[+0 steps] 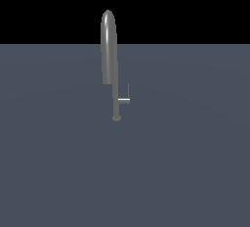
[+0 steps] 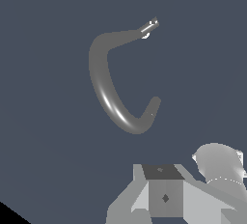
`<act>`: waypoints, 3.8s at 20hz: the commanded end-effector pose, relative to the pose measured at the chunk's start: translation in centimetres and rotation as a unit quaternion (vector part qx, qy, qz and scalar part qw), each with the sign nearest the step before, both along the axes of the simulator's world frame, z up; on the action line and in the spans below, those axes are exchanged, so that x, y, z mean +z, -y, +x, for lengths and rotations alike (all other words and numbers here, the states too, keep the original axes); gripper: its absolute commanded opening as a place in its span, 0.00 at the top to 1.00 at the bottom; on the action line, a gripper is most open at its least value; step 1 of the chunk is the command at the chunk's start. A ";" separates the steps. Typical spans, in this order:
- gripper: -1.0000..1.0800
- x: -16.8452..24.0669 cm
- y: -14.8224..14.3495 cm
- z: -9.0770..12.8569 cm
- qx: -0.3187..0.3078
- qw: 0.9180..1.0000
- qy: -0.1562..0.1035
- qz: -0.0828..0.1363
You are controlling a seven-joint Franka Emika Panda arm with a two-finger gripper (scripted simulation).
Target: Turn on the faucet by rotating a designated handle.
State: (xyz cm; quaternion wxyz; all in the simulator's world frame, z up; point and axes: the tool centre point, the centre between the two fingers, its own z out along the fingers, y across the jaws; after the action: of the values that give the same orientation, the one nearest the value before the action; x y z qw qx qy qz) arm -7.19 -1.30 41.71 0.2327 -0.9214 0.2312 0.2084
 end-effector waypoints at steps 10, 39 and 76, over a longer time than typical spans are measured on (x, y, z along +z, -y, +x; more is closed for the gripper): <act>1.00 -6.0 1.1 5.7 -0.100 0.984 -0.100 0.104; 1.00 -25.9 0.4 13.2 -0.340 0.803 -0.340 0.353; 1.00 -25.9 -0.2 8.0 -0.350 0.792 -0.343 0.364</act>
State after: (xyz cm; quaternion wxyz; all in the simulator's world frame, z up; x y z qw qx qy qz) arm 0.83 -1.12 15.84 0.5139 -0.4927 0.5092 0.4837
